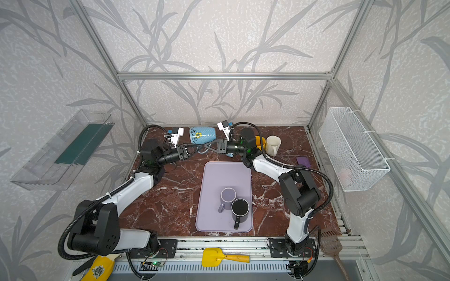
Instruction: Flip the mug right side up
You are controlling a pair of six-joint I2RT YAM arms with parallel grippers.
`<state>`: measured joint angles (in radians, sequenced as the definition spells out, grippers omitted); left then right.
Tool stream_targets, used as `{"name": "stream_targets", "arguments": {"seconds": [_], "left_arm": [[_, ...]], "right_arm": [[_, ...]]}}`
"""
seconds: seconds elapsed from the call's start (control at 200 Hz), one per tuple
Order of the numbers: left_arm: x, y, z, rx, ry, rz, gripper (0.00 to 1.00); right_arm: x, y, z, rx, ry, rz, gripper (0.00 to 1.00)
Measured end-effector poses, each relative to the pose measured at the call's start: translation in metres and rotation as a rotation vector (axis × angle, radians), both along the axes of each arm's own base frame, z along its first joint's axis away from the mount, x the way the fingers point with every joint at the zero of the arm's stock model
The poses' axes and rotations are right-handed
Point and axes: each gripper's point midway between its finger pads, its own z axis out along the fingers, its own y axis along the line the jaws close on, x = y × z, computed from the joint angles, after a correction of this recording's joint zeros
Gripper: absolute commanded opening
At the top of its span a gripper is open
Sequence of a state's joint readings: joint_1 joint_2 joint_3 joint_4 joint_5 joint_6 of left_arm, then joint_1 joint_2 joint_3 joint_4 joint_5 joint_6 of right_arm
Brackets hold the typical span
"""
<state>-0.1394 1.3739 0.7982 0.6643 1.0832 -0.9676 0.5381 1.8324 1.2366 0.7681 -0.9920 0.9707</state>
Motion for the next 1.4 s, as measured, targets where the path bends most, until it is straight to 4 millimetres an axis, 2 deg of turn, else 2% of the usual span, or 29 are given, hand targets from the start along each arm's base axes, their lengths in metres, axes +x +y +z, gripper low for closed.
{"name": "stream_targets", "arguments": {"seconds": [0.08, 0.355, 0.46, 0.64, 0.735, 1.08, 1.405], "left_arm": [[0.0003, 0.0002, -0.0002, -0.009, 0.008, -0.004, 0.32], [0.0014, 0.0003, 0.0004, -0.02, 0.005, -0.01, 0.25], [0.0011, 0.0001, 0.0002, -0.018, -0.002, -0.013, 0.16], [-0.0004, 0.0, -0.0005, -0.016, -0.018, -0.017, 0.12], [-0.0004, 0.0002, -0.0003, -0.016, -0.021, -0.018, 0.0], [-0.0013, 0.0027, -0.0054, 0.015, -0.022, -0.003, 0.0], [-0.0064, 0.0051, -0.0054, 0.038, -0.034, 0.016, 0.0]], "right_arm": [[0.0006, 0.0002, 0.0003, 0.005, -0.001, 0.0, 0.0], [0.0015, 0.0002, 0.0024, 0.016, -0.002, -0.003, 0.0], [0.0014, 0.0003, 0.0025, 0.016, 0.008, -0.002, 0.0], [0.0001, 0.0021, 0.004, 0.019, 0.028, 0.002, 0.0], [0.0001, 0.003, 0.0041, 0.019, 0.027, 0.002, 0.0], [0.0005, 0.0054, -0.0033, -0.01, 0.029, -0.003, 0.0], [-0.0019, 0.0085, -0.0031, -0.021, 0.025, 0.006, 0.21]]}}
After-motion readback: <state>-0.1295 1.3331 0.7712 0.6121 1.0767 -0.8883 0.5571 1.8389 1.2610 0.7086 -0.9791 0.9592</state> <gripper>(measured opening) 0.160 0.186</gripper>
